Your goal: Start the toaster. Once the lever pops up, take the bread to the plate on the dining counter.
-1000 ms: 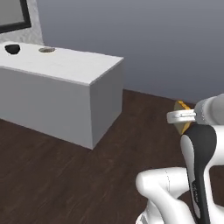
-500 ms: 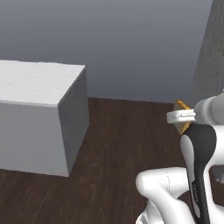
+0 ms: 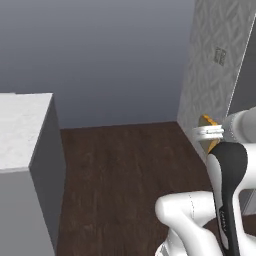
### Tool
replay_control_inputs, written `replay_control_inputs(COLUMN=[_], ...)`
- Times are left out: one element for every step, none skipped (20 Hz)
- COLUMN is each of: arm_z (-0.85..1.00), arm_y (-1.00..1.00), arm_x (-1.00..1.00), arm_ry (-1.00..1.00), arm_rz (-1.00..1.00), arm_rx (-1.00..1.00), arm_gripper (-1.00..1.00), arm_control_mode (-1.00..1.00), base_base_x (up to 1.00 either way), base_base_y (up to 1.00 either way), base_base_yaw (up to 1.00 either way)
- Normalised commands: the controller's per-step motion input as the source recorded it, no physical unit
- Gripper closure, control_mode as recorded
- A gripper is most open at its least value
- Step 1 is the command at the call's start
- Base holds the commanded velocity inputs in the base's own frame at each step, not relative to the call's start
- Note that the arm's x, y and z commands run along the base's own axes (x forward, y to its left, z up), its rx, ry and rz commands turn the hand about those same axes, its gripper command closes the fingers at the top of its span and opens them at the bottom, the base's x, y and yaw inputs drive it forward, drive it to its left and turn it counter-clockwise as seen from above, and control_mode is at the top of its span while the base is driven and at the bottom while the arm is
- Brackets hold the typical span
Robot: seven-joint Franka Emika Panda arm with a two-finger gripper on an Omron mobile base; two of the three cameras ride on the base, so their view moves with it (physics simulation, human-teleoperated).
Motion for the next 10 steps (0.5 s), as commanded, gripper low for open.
replay_control_inputs(arm_z=[0.00,0.00,0.00,0.00,0.00,0.00,0.00,0.00,0.00,0.00], arm_y=[0.00,0.00,0.00,0.00,0.00,0.00,0.00,0.00,0.00,0.00], arm_x=[0.00,0.00,0.00,0.00,0.00,0.00,0.00,0.00,0.00,0.00], arm_ry=[0.00,0.00,0.00,0.00,0.00,0.00,0.00,0.00,0.00,0.00], arm_rz=[0.00,0.00,0.00,0.00,0.00,0.00,0.00,0.00,0.00,0.00], arm_rx=[0.00,0.00,0.00,0.00,0.00,0.00,0.00,0.00,0.00,0.00], arm_gripper=[1.00,1.00,1.00,1.00,1.00,1.00,1.00,1.00,1.00,1.00], arm_control_mode=[1.00,1.00,1.00,1.00,1.00,1.00,1.00,1.00,1.00,1.00], base_base_x=[1.00,1.00,1.00,1.00,1.00,1.00,1.00,1.00,1.00,1.00], base_base_y=[0.36,0.29,0.16,0.00,0.00,0.00,0.00,0.00,0.00,0.00], base_base_yaw=[-0.46,-0.39,-0.34,-0.27,-0.22,-0.19,-0.16,-0.09,-0.07,-0.06])
